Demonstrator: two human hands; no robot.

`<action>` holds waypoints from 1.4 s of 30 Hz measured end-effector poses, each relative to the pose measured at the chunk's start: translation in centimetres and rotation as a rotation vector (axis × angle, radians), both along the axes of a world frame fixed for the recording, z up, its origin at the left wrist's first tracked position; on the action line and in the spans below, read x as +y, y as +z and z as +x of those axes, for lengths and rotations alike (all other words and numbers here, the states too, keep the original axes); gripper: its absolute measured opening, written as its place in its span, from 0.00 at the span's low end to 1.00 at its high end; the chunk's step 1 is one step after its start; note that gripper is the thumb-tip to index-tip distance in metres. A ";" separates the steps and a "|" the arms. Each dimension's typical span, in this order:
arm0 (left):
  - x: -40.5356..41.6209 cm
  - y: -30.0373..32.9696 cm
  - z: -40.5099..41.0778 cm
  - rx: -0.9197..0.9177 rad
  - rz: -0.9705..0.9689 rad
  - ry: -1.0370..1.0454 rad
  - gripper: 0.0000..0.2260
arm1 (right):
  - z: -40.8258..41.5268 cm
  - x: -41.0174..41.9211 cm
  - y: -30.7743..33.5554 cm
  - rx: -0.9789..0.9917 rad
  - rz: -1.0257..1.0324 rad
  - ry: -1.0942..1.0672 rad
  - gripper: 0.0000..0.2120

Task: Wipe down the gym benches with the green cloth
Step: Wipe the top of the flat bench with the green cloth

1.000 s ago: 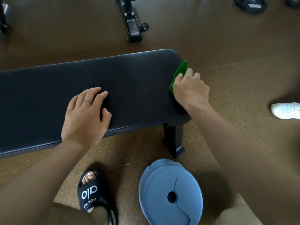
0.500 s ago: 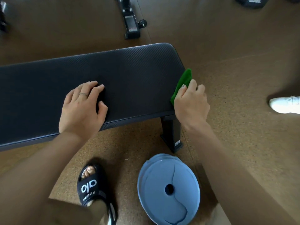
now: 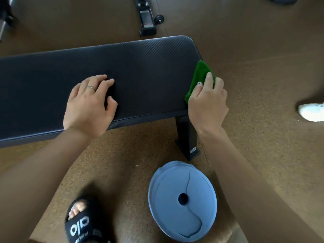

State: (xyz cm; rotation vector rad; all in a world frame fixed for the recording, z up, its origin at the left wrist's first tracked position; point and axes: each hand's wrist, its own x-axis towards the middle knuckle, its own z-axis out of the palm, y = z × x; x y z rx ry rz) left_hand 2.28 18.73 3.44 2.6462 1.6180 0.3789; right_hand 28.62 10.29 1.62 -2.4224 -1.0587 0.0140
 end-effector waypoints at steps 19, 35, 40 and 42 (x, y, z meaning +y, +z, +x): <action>1.5 1.4 -4.3 -0.224 -0.143 -0.206 0.21 | -8.7 0.2 -1.3 -0.300 0.045 0.119 0.24; 5.3 0.7 -18.2 -0.162 -0.011 0.015 0.14 | -17.4 3.9 2.4 -0.173 -0.256 0.207 0.25; 5.4 0.4 -18.2 -0.154 -0.031 0.009 0.14 | -24.3 5.7 2.7 -0.178 -0.323 0.177 0.28; 5.4 0.4 -18.3 -0.147 -0.030 0.007 0.14 | -28.5 5.3 2.4 -0.227 -0.311 0.311 0.28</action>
